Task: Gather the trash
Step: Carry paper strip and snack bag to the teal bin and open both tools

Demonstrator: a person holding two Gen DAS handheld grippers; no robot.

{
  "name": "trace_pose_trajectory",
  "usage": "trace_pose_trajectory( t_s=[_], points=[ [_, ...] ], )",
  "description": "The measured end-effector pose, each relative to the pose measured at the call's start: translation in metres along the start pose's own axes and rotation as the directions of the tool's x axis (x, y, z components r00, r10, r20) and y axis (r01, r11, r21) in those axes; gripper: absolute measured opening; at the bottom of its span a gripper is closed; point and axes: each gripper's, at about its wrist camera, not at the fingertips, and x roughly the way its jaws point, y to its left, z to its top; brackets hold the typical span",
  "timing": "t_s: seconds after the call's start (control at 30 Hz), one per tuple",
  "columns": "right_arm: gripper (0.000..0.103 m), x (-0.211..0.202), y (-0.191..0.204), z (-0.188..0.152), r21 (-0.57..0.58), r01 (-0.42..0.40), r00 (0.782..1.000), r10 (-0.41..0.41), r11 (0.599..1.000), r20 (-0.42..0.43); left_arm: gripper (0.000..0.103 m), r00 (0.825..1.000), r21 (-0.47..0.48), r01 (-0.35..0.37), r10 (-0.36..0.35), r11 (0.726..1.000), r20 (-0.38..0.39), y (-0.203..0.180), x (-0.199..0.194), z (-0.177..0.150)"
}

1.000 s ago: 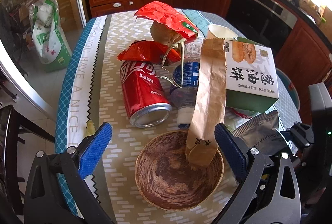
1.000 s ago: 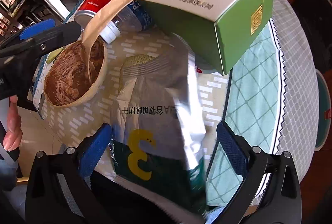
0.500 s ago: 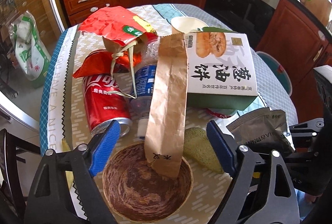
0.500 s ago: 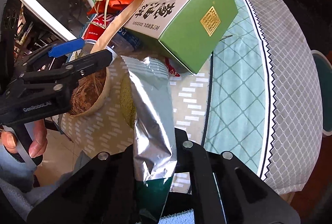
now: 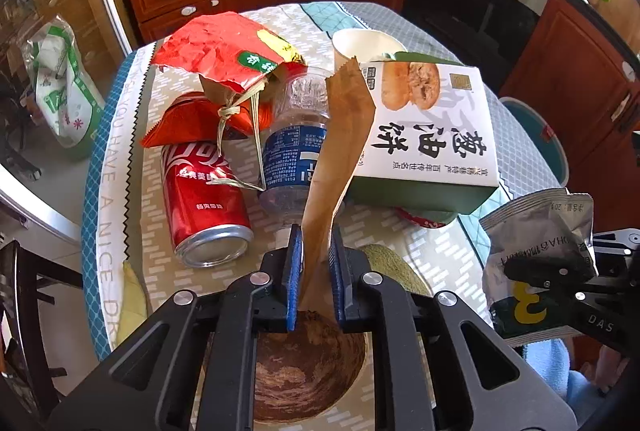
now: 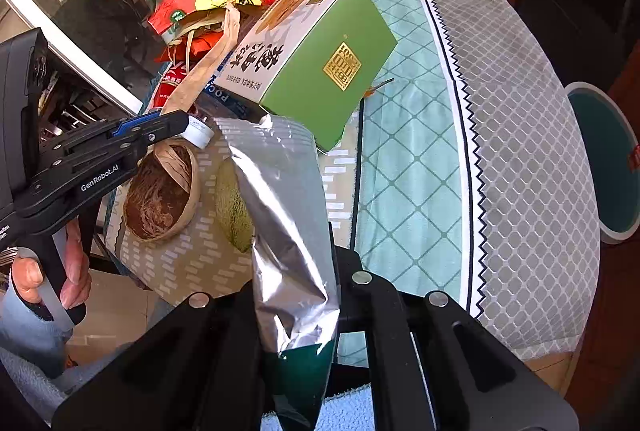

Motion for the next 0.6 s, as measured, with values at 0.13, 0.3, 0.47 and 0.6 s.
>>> trace_pose_trajectory(
  t_s=[0.13,0.3,0.47,0.6],
  points=[
    [0.004,-0.018,-0.005,-0.006,0.003,-0.013,0.999,0.013,1.000,0.036,0.013,0.999,-0.019,0.002,-0.001,1.000,0.044,0.001,-0.023,0.003],
    [0.004,-0.043,-0.016,-0.005,0.030,-0.021,0.995,0.018,0.999,0.095,0.013,0.993,-0.034,0.018,-0.014,0.999,0.116,-0.003,-0.060,0.015],
    [0.004,-0.060,-0.030,0.008,0.074,-0.012,0.986,-0.001,0.997,0.165,0.013,0.984,-0.006,0.075,-0.073,0.997,0.164,-0.017,-0.086,0.034],
    [0.004,-0.080,-0.058,0.014,0.134,0.005,0.974,-0.035,0.991,0.223,0.013,0.977,0.066,0.121,-0.130,0.990,0.166,-0.050,-0.087,0.048]
  ],
)
